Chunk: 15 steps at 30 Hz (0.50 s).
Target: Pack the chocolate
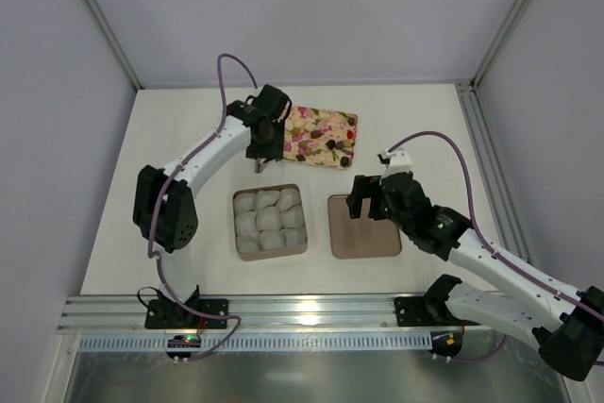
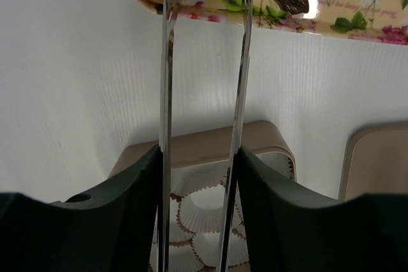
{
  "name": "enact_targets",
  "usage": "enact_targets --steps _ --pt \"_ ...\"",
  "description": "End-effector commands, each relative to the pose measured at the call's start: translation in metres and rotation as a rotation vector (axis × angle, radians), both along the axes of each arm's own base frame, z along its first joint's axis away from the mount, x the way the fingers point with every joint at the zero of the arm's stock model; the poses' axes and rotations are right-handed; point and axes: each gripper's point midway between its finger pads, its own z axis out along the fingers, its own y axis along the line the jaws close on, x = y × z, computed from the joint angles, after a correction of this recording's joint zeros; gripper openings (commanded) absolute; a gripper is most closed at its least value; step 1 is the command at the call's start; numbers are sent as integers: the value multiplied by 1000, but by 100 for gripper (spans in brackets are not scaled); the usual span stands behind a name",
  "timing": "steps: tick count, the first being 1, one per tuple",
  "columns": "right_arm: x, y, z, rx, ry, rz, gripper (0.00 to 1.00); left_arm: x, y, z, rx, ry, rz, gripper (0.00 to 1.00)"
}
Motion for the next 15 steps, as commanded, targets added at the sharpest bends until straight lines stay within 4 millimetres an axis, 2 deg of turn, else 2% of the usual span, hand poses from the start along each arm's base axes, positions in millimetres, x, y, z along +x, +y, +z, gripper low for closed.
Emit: enact_targets --steps 1,7,15 --pt "5 -3 10 25 -40 -31 100 14 -9 10 -18 -47 -5 48" --pt "5 -6 8 22 -38 -34 100 16 -12 4 -8 -35 -8 48" --pt "5 -7 7 24 -35 -38 100 15 -16 6 -8 -40 -14 45"
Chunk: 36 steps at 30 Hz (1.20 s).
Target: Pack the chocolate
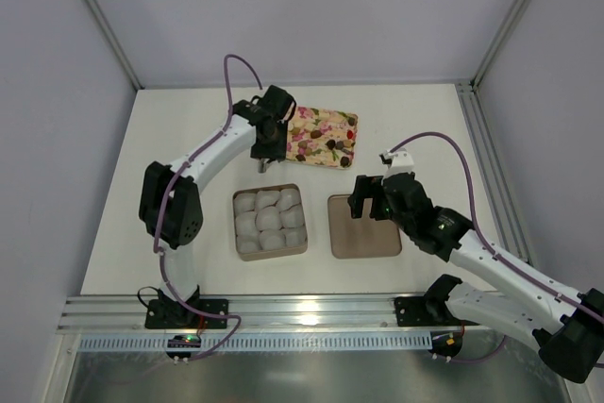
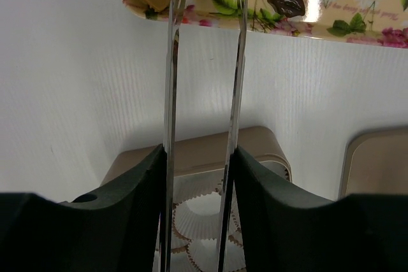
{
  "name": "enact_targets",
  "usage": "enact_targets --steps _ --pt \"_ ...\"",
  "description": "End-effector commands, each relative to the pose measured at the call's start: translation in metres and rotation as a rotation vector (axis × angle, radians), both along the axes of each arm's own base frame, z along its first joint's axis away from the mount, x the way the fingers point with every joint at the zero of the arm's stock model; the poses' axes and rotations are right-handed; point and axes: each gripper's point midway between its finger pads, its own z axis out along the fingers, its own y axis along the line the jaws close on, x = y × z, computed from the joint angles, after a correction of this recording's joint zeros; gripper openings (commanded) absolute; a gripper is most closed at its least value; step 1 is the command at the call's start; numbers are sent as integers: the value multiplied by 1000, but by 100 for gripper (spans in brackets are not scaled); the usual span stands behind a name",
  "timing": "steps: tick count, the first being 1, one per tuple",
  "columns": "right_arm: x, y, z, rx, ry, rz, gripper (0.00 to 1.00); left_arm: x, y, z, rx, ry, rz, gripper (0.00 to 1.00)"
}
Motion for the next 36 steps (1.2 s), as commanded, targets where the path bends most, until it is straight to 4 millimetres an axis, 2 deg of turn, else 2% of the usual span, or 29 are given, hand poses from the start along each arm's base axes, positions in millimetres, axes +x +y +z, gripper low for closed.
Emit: enact_targets --steps 1,16,24,29,36 --pt "5 -2 9 28 -34 -25 100 10 -8 19 -20 -61 -6 45" --pt "5 1 6 27 -22 -21 100 5 -5 7 11 -16 -10 42" --pt "5 1 4 25 -16 -21 100 5 -4 8 18 -18 -10 34" --pt "6 1 5 24 -18 -23 100 8 -4 18 19 -35 -17 32" --pt "7 -1 5 19 -20 -28 100 10 -6 45 -6 -79 -25 31"
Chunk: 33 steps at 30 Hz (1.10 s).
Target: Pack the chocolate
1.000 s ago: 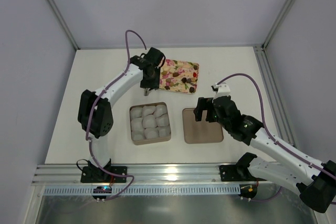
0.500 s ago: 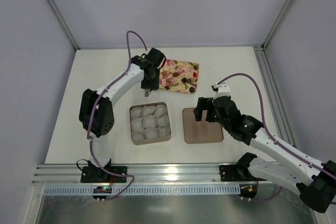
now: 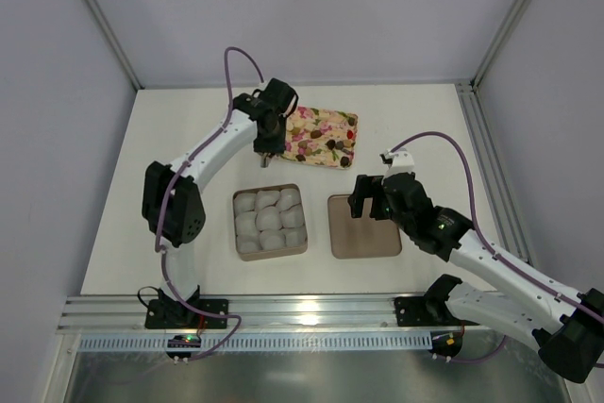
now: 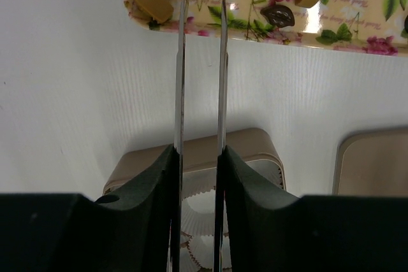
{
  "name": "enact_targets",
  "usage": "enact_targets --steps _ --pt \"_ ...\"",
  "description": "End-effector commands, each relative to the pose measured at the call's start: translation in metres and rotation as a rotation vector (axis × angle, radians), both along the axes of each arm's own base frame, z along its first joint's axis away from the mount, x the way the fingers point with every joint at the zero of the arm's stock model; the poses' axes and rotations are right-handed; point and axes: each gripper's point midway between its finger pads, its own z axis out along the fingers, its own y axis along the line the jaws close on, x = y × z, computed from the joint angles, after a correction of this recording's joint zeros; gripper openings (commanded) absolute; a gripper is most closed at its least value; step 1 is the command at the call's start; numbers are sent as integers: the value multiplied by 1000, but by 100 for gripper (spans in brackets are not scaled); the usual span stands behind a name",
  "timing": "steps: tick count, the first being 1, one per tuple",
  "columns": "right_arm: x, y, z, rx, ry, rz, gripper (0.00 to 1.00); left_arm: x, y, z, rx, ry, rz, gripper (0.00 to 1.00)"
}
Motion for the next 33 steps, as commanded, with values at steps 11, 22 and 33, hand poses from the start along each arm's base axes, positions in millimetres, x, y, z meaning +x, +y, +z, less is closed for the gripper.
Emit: enact_targets --steps 11,22,33 --pt "7 3 4 13 -15 -6 100 -20 1 65 -92 -79 -27 30" --pt "9 9 5 17 -4 14 100 -79 33 83 -116 -57 -3 30" --pt "11 23 -2 32 30 52 100 -146 70 77 -126 -20 38 30"
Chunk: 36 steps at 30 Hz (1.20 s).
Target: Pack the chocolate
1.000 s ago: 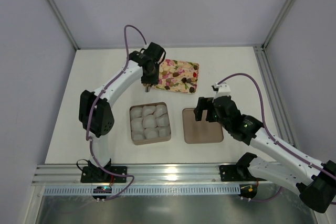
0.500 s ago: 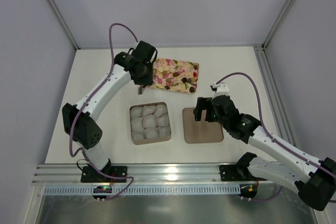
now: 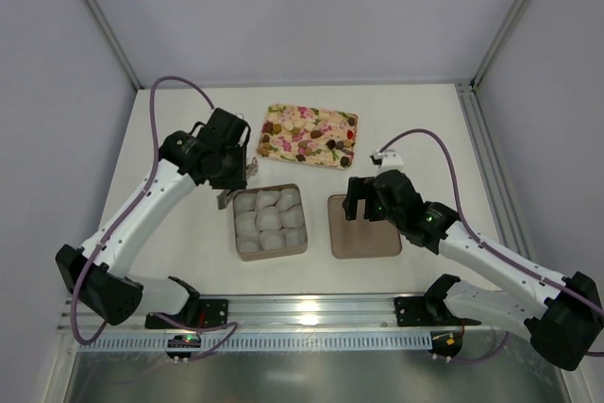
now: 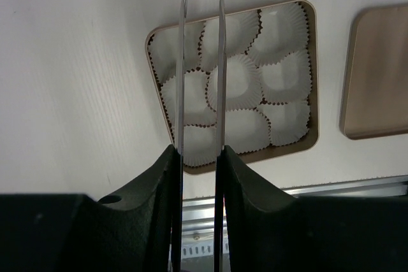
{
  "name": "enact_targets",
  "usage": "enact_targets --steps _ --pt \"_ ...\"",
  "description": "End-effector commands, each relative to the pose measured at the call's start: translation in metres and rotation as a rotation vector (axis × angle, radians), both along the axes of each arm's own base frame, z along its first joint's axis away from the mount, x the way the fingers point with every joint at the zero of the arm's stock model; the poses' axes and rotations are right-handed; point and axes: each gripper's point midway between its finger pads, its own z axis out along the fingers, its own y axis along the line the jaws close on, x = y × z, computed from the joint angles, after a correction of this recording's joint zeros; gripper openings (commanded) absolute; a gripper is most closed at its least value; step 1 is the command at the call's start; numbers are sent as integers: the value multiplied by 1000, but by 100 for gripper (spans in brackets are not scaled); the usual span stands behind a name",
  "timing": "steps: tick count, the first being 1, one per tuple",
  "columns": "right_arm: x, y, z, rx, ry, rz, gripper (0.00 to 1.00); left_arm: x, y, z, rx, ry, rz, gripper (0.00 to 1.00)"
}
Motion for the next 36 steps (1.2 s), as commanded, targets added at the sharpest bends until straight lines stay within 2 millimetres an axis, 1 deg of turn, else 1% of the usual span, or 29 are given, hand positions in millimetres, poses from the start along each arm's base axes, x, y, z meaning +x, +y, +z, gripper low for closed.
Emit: enact_targets --steps 1,3,4,8,13,15,16,22,33,36 --pt "10 13 20 59 -42 13 100 -20 9 9 -27 -11 13 31" --pt "10 15 19 65 -36 18 100 -29 13 4 -22 11 15 30" --pt "11 16 17 62 -31 17 100 -33 15 6 -30 3 15 31" --pt "10 20 15 71 -19 25 100 -45 20 -5 -28 30 15 31" --pt "10 21 13 75 -9 28 100 -57 21 -18 -37 68 18 31" --pt "10 21 12 73 -6 29 100 -59 21 -20 -45 67 19 31" --pt "10 21 11 71 -4 29 100 -62 22 -24 -44 80 21 31" --pt "10 22 8 73 3 33 100 -65 24 -34 -38 94 26 32" --pt "10 25 7 75 9 41 100 -60 27 -41 -16 78 55 36" --pt "9 25 6 75 11 42 100 -58 28 -42 -12 75 59 40"
